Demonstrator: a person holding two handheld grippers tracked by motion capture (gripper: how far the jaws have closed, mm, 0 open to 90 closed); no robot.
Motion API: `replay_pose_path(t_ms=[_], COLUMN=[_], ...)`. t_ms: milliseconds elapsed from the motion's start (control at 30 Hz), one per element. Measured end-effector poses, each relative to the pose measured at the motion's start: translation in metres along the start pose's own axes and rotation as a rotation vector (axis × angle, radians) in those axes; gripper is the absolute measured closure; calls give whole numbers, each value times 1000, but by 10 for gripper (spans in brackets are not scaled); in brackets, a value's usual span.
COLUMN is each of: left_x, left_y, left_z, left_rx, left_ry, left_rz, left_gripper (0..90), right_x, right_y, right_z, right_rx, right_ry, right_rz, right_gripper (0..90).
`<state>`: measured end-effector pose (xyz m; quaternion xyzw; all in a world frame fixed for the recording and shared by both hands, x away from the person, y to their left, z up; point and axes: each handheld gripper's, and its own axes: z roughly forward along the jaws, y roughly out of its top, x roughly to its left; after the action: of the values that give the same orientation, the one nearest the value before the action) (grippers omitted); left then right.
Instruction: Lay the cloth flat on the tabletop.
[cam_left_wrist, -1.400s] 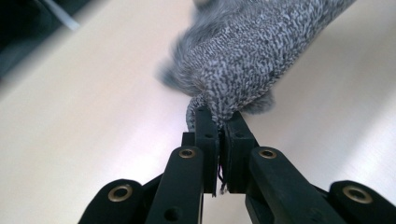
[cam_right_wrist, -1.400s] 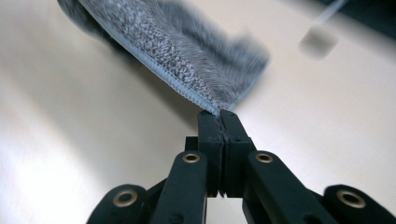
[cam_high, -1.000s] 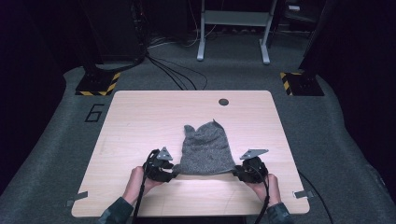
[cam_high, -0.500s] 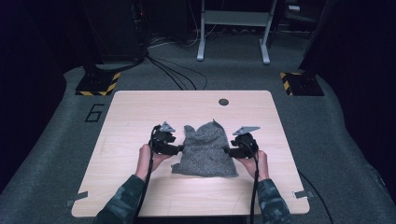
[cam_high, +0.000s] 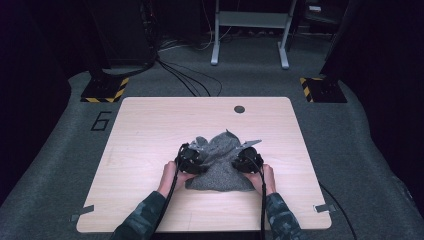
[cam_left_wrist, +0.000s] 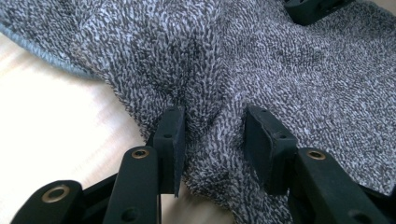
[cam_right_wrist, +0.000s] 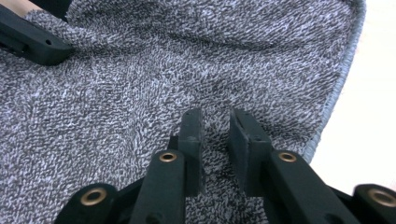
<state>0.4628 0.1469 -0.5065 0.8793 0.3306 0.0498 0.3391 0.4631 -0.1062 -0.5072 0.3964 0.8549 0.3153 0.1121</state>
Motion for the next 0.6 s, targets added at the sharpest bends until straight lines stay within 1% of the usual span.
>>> replay_pose_path(t_ms=[33, 67, 100, 133, 200, 233, 267, 300, 333, 367, 400, 433, 467, 500, 533, 567, 600], left_x=[0, -2, -3, -6, -11, -14, -14, -16, -18, -19, -17, -17, -13, -13, -7, -2, 8], left_y=[0, -2, -4, -7, -13, -18, -18, -22, -24, -26, -26, -26, -23, -23, -20, -16, -9], left_z=[0, -1, -3, -4, -8, -12, -12, -15, -17, -21, -26, -26, -36, -36, -42, -45, -50], left_rx=[0, 1, 3, 6, 1, 3, 3, 7, 10, 5, 4, 4, -41, -41, -58, -80, -102], left_ry=[0, -5, -5, -9, -22, -34, -34, -42, -53, -62, -59, -59, -56, -56, -47, -27, -10], left_rz=[0, 3, 14, 13, 14, 27, 27, 30, 31, 14, 18, 18, -17, -17, -37, -44, -66], left_gripper=[585, 585, 585, 583, 583, 573, 568, 568, 534, 497, 465, 436, 409, 390, 390, 365, 332], right_x=[0, 2, 2, 8, 10, 17, 19, 19, 25, 25, 26, 26, 22, 22, 19, 14, 5], right_y=[0, -4, -4, -9, -12, -18, -21, -21, -26, -27, -27, -27, -24, -24, -22, -16, -6], right_z=[0, -3, -3, -7, -9, -14, -16, -16, -21, -22, -24, -24, -31, -31, -33, -37, -39], right_rx=[0, 6, 6, 8, 11, 16, 20, 20, 34, 36, 35, 35, 1, 1, -8, -29, -45], right_ry=[0, 11, 11, 17, 23, 38, 43, 43, 59, 65, 63, 63, 61, 61, 61, 51, 35], right_rz=[0, 1, 1, -1, -3, 10, 7, 7, 2, -4, -6, -6, -4, -4, 4, 2, 0], right_gripper=[757, 759, 759, 763, 763, 763, 762, 762, 737, 712, 688, 688, 653, 653, 645, 635, 608])
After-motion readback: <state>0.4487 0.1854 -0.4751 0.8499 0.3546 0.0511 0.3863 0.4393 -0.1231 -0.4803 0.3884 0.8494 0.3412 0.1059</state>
